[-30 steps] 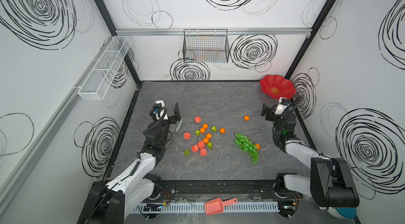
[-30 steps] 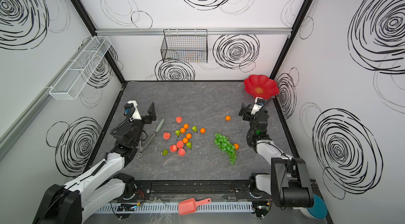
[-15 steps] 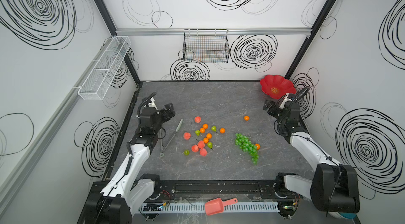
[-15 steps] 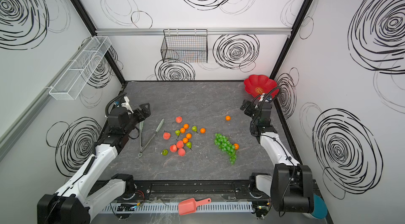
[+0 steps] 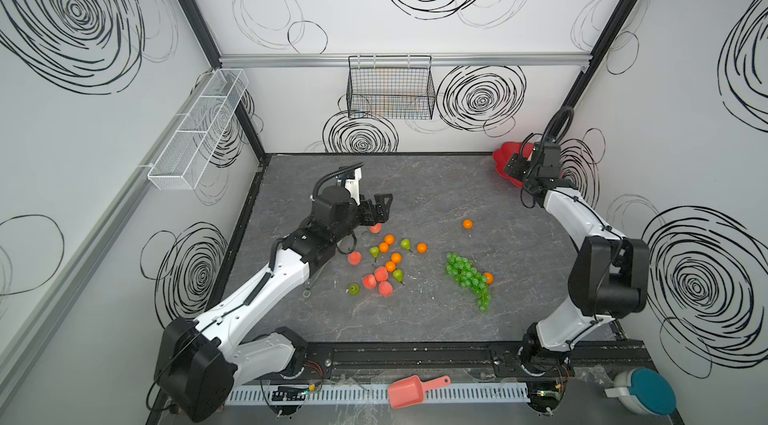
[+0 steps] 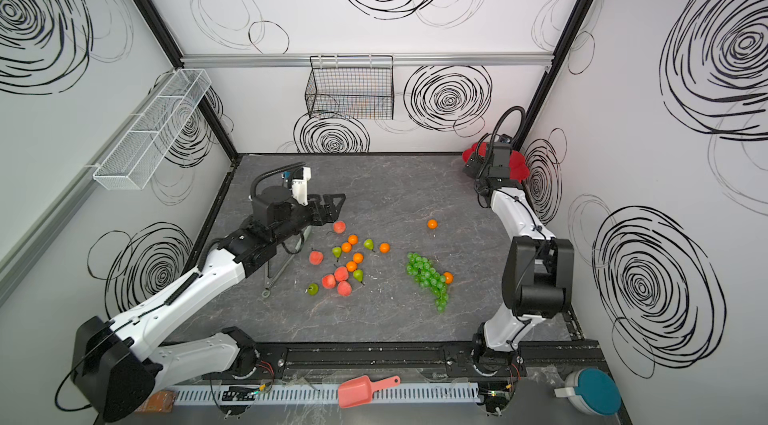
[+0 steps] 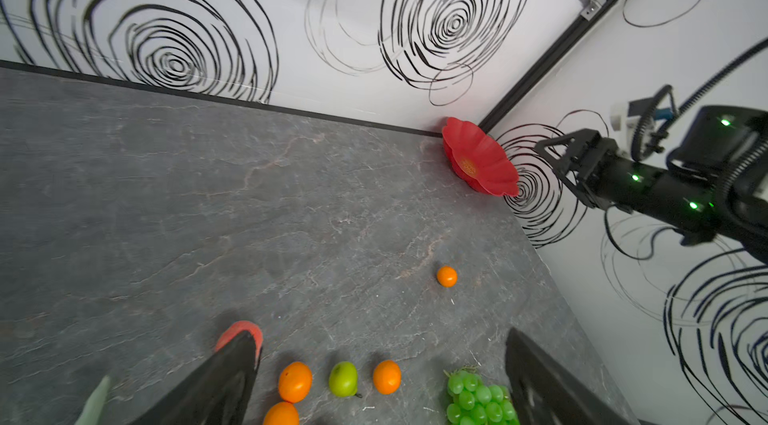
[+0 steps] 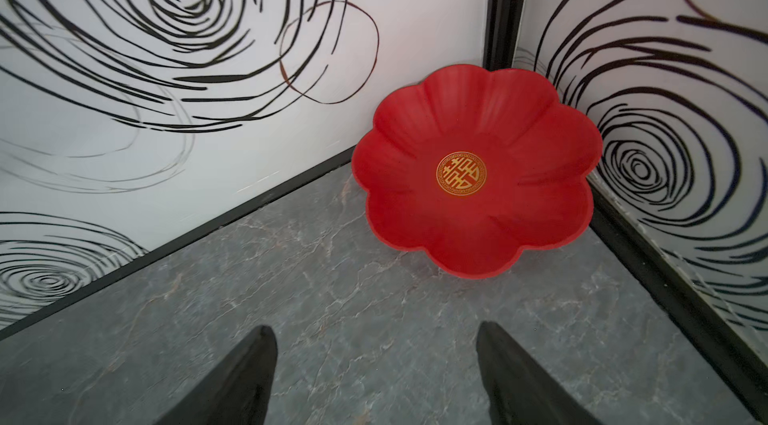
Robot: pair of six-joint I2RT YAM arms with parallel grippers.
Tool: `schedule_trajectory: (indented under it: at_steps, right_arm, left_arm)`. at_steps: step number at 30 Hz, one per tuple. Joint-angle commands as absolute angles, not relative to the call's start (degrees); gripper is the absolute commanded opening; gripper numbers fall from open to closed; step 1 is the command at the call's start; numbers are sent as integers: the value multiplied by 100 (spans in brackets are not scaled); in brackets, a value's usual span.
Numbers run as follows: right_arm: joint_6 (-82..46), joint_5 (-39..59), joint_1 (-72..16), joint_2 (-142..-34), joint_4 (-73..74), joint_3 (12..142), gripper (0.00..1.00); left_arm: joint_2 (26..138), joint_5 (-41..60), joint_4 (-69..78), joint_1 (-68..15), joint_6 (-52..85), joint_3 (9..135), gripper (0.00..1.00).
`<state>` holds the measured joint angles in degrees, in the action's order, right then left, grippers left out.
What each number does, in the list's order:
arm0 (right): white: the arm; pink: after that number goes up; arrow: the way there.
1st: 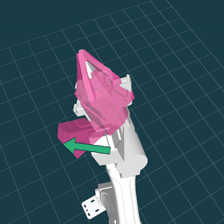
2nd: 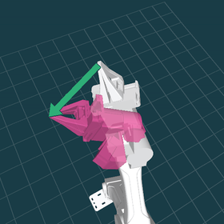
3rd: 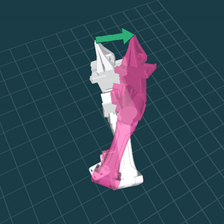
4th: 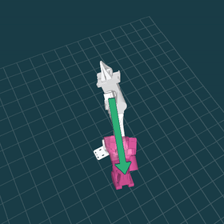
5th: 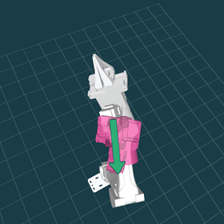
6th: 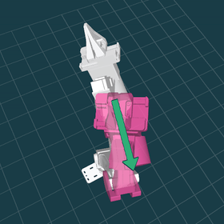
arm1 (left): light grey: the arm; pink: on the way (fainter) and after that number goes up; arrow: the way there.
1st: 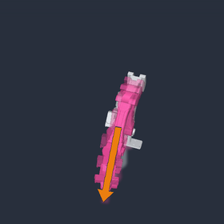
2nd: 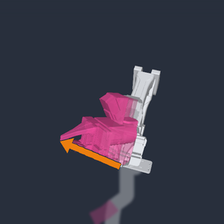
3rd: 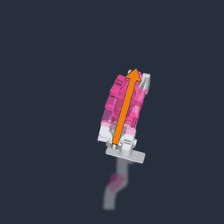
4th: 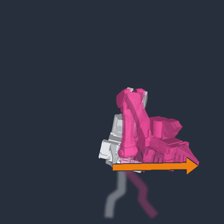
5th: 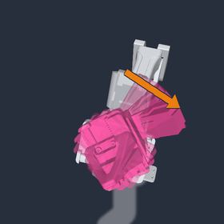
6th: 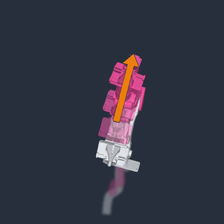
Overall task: Place and organize the fake fruits in the fruit bowl
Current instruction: 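Grasp the rim of the red flower bowl with the right gripper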
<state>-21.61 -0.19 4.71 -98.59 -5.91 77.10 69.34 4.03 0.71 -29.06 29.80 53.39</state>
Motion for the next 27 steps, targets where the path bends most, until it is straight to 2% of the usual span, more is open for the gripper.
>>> schedule_trajectory:
  at_steps: [1,8,13,16,27]
  right_arm:
    - [-1766,-487,510,-10533,-1374,8423,75]
    - [-1259,-739,503,-12421,-2953,10545,70]
    - [-985,-1407,408,-13670,-4222,12258,67]
    - [-797,-1733,335,-13833,-4263,12426,61]
    - [-782,-1417,283,-13518,-4201,12331,61]
  left_arm:
    - [7287,837,647,-2961,3127,5685,96]
    - [7859,1404,884,-2932,3258,5969,96]
    - [8065,1967,1244,-2757,3544,5881,96]
    - [8111,2108,1338,-2695,3595,5871,96]
    - [8061,2150,1371,-2645,3588,5766,96]
